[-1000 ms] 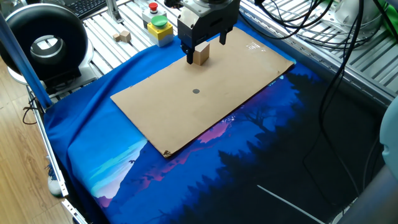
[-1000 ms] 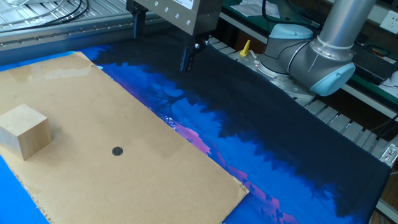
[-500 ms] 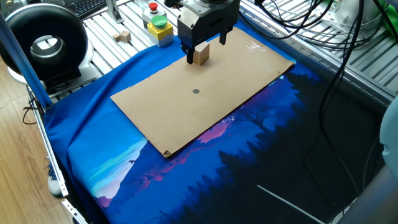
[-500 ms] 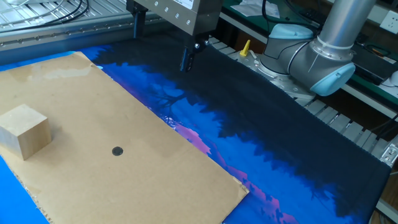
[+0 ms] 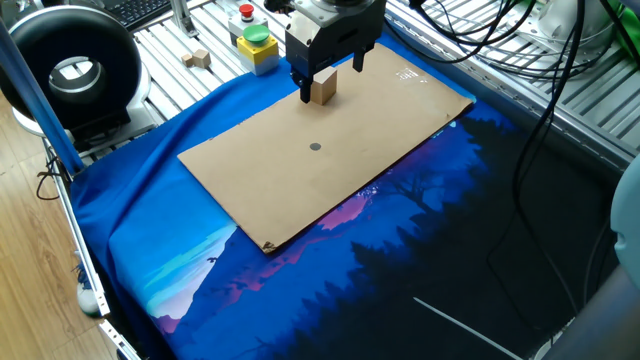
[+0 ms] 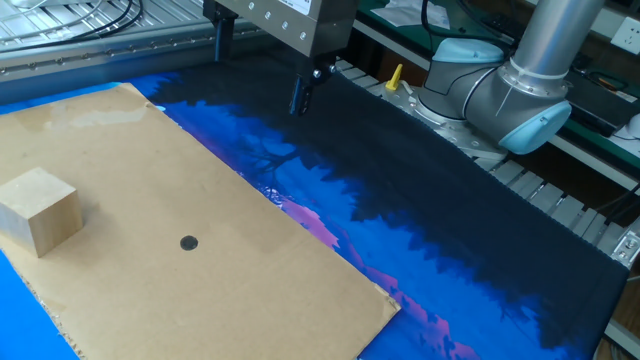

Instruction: Grab the block and place it at the designated location

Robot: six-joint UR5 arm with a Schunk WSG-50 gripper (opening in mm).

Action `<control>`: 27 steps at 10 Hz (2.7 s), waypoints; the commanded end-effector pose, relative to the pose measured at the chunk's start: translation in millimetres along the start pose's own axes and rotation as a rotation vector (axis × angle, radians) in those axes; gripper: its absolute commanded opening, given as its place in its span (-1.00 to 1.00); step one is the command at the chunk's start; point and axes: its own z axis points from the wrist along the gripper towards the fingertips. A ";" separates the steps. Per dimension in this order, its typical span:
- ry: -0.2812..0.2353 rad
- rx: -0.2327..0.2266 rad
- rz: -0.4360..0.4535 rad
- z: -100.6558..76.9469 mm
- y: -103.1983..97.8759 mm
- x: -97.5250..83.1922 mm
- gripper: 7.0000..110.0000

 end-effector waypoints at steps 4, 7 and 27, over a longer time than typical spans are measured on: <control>0.267 0.121 0.409 -12.4 5.9 61.7 -1.00; 0.281 0.110 0.239 -8.3 2.7 62.3 -1.00; -0.146 0.039 -0.041 10.2 -34.9 -28.2 -0.71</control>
